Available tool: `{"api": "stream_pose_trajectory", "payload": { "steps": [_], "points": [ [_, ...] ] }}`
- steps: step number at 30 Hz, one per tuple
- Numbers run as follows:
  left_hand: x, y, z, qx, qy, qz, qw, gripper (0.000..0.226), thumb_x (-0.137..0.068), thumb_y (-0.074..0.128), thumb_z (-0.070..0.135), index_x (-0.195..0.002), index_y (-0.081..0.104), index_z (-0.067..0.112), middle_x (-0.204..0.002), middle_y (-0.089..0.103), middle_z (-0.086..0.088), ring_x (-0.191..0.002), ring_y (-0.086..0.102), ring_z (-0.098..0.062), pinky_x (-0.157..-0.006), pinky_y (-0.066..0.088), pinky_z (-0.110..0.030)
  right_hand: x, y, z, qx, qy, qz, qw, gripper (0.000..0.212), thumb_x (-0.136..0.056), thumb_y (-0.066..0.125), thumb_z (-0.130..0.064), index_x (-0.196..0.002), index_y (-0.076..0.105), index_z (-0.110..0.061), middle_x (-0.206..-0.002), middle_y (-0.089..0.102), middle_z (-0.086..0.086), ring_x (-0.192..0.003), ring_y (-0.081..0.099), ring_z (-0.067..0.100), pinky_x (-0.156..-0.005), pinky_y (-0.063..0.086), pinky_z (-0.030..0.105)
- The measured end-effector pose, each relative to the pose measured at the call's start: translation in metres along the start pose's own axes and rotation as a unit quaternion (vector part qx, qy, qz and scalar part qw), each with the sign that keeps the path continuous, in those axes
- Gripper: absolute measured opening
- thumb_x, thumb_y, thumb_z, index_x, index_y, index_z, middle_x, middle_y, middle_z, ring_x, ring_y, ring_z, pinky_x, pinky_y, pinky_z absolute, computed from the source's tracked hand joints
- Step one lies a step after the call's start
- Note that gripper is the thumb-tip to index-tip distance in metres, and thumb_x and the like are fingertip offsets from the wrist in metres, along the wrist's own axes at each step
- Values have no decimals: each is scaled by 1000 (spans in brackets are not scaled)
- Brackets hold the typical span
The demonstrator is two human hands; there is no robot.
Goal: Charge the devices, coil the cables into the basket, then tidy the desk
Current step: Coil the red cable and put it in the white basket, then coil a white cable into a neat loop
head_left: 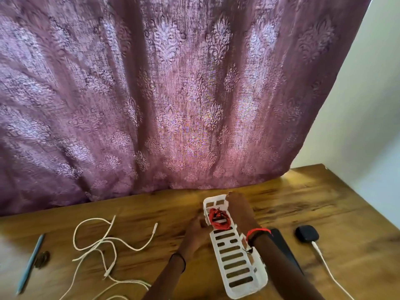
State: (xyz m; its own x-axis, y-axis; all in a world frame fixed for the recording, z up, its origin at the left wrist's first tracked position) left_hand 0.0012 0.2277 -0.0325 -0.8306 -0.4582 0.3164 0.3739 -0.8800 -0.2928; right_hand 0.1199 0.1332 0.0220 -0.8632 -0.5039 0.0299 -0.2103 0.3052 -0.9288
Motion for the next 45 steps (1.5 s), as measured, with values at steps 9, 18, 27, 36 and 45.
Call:
{"api": "stream_pose_trajectory", "payload": {
  "steps": [9,18,27,36,45],
  "points": [
    [6,1,0,19,4,-16,1000,10,-85,65,29,-94,60,28,-89,62,12,-80,57,0,-65,45,-12,29,16,45,-167,110,11,980,22,-93,41,-8,-92,60,2,-93,66,14,-76,57,24,-64,38,27],
    [23,-1,-6,48,14,-38,998,9,-86,65,18,-95,66,18,-98,69,-7,-90,67,-20,-83,56,-35,60,35,54,-250,142,18,958,25,-93,42,-15,-80,61,-7,-76,65,7,-69,58,19,-59,47,30],
    [52,2,-11,16,1,-27,1000,15,-85,63,24,-98,65,16,-92,69,3,-81,66,-10,-77,57,-27,90,36,60,-277,180,27,943,26,-96,41,-18,-103,63,-6,-100,68,11,-91,63,26,-73,44,28],
    [79,-56,6,13,67,63,996,24,-88,62,15,-111,62,12,-98,65,0,-87,57,-7,-79,48,-14,90,3,22,-153,94,127,975,26,-84,46,4,-105,62,6,-101,65,25,-95,58,41,-81,48,43],
    [115,-239,-9,-282,105,313,901,40,-83,61,34,-115,62,12,-118,55,-11,-106,56,-34,-88,45,-42,94,22,-107,-194,-76,84,974,32,-89,46,-3,-117,61,-8,-117,60,15,-110,55,31,-98,41,35]
  ]
}}
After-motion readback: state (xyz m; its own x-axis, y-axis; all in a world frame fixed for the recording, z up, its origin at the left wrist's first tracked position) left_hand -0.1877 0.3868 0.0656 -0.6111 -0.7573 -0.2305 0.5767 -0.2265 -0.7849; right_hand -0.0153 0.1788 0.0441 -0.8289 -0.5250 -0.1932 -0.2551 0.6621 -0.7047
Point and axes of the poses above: each hand's wrist, its own x-axis away from the middle knuckle, its own y-axis out of the palm, z = x × y, the point moved 7 cm from there along -x, towards the middle knuckle
